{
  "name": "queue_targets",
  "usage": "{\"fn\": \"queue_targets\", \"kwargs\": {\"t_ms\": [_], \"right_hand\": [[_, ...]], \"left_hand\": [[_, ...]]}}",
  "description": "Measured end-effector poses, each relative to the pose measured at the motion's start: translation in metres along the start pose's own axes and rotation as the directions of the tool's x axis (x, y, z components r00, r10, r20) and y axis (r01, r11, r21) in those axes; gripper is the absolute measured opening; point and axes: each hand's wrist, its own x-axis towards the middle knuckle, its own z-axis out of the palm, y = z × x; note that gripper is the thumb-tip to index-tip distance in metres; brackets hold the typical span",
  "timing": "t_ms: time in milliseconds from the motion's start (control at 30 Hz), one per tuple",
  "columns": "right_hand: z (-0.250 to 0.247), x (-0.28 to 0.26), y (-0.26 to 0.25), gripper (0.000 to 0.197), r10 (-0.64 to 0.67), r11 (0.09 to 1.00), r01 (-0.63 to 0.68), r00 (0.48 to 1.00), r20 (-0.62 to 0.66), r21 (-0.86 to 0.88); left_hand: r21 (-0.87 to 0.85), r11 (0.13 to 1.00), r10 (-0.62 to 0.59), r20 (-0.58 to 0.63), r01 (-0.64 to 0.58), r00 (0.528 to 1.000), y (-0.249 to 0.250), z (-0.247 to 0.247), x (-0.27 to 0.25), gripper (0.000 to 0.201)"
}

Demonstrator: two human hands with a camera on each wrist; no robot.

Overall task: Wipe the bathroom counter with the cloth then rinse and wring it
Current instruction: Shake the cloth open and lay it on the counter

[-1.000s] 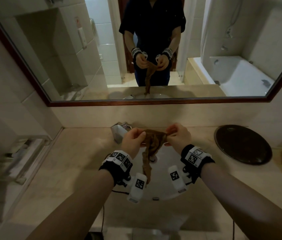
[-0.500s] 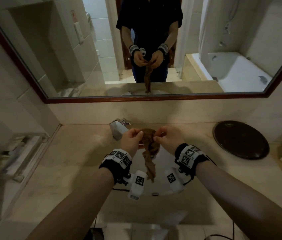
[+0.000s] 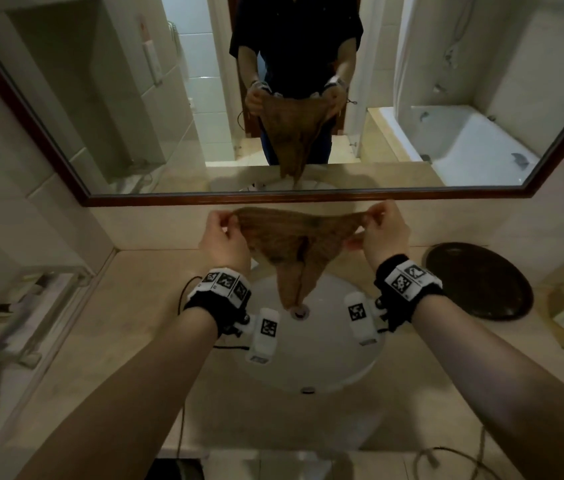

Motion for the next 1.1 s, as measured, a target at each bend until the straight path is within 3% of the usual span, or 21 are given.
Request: {"fn": "queue_targets", "kwargs": {"t_ms": [33, 67, 133, 200, 267, 367, 433, 467, 500, 533, 567, 600, 633, 700, 767, 800, 833, 867, 933, 967, 1100], "right_hand": [[0.001, -0.001, 0.0, 0.01, 0.0, 0.999, 0.001, 1.0, 0.028, -0.043], [0.001, -0.003, 0.004, 0.011, 0.034, 0.963, 0.005, 0.99, 0.14, -0.268], [0.001, -0.011, 0.024, 0.015, 0.21, 0.716, 0.09, 0.918, 0.337, -0.692], [0.0, -0.006, 0.026, 0.016, 0.175, 0.626, 0.183, 0.914, 0.365, -0.758], [0.001, 0.007, 0.015, 0.014, 0.034, 0.732, 0.172, 0.957, 0.287, -0.659], [0.0, 0.019, -0.015, 0.006, -0.2, 0.905, 0.223, 0.975, 0.1, -0.362], [0.0, 0.017, -0.022, 0.007, -0.302, 0.926, 0.294, 0.953, 0.002, -0.237], [0.002, 0.013, -0.017, 0.006, -0.296, 0.887, 0.313, 0.95, 0.102, -0.339], [0.008, 0.002, -0.005, 0.009, -0.189, 0.766, 0.33, 0.936, 0.298, -0.551], [0.013, -0.013, 0.013, 0.013, 0.005, 0.602, 0.357, 0.893, 0.45, -0.714], [0.016, -0.022, 0.033, 0.016, 0.136, 0.497, 0.377, 0.856, 0.499, -0.781], [0.015, -0.026, 0.041, 0.015, 0.167, 0.479, 0.367, 0.854, 0.493, -0.797], [0.011, -0.021, 0.043, 0.009, 0.15, 0.552, 0.311, 0.876, 0.459, -0.774], [0.005, -0.007, 0.035, 0.011, 0.058, 0.707, 0.206, 0.936, 0.346, -0.676], [0.0, -0.002, 0.016, 0.006, -0.076, 0.896, 0.165, 0.972, 0.224, -0.411], [-0.002, -0.002, 0.011, 0.006, -0.143, 0.937, 0.184, 0.977, 0.156, -0.295], [-0.003, -0.003, 0.01, 0.01, -0.18, 0.95, 0.208, 0.974, 0.136, -0.234], [-0.003, -0.003, 0.012, 0.011, -0.151, 0.922, 0.216, 0.965, 0.213, -0.321], [-0.003, -0.013, 0.026, 0.008, 0.154, 0.744, 0.163, 0.902, 0.403, -0.648], [-0.005, -0.014, 0.037, 0.007, 0.25, 0.685, 0.14, 0.876, 0.412, -0.715], [-0.009, 0.002, 0.045, 0.013, 0.12, 0.819, 0.047, 0.961, 0.25, -0.572]], "left_hand": [[0.088, 0.996, 0.014, 0.087, -0.021, 0.996, -0.003, 0.001, 0.0, 0.01], [0.276, 0.959, -0.006, 0.253, -0.066, 0.968, -0.021, 0.004, -0.002, 0.012], [0.636, 0.749, -0.218, 0.5, -0.185, 0.838, -0.061, 0.001, -0.009, 0.027], [0.686, 0.709, -0.324, 0.522, -0.163, 0.789, -0.074, -0.006, -0.004, 0.031], [0.571, 0.814, -0.221, 0.472, -0.105, 0.853, -0.051, -0.006, 0.013, 0.025], [0.285, 0.951, 0.058, 0.223, -0.122, 0.973, 0.004, -0.002, 0.034, 0.014], [0.15, 0.967, 0.195, 0.082, -0.205, 0.977, 0.02, -0.002, 0.03, 0.009], [0.196, 0.954, 0.194, 0.18, -0.229, 0.964, 0.015, -0.003, 0.022, 0.008], [0.358, 0.888, 0.145, 0.377, -0.288, 0.915, 0.001, 0.0, 0.009, 0.008], [0.536, 0.747, 0.008, 0.584, -0.393, 0.812, -0.021, 0.002, -0.005, 0.011], [0.634, 0.614, -0.172, 0.689, -0.471, 0.704, -0.043, 0.001, -0.017, 0.017], [0.683, 0.54, -0.257, 0.69, -0.492, 0.676, -0.061, 0.002, -0.02, 0.02], [0.697, 0.561, -0.27, 0.664, -0.446, 0.697, -0.065, 0.0, -0.016, 0.019], [0.64, 0.708, -0.149, 0.549, -0.299, 0.823, -0.06, -0.002, -0.001, 0.015], [0.377, 0.908, 0.044, 0.342, -0.18, 0.939, -0.04, -0.005, 0.009, 0.013], [0.266, 0.947, 0.113, 0.247, -0.18, 0.962, -0.035, -0.004, 0.009, 0.01], [0.235, 0.949, 0.155, 0.236, -0.211, 0.959, -0.029, -0.005, 0.007, 0.008], [0.361, 0.888, 0.149, 0.357, -0.283, 0.922, -0.03, -0.005, 0.0, 0.008], [0.635, 0.675, -0.129, 0.603, -0.376, 0.787, -0.045, -0.01, -0.016, 0.017], [0.7, 0.617, -0.254, 0.609, -0.359, 0.751, -0.054, -0.011, -0.017, 0.02], [0.621, 0.762, -0.181, 0.477, -0.184, 0.86, -0.049, -0.012, 0.0, 0.016]]}}
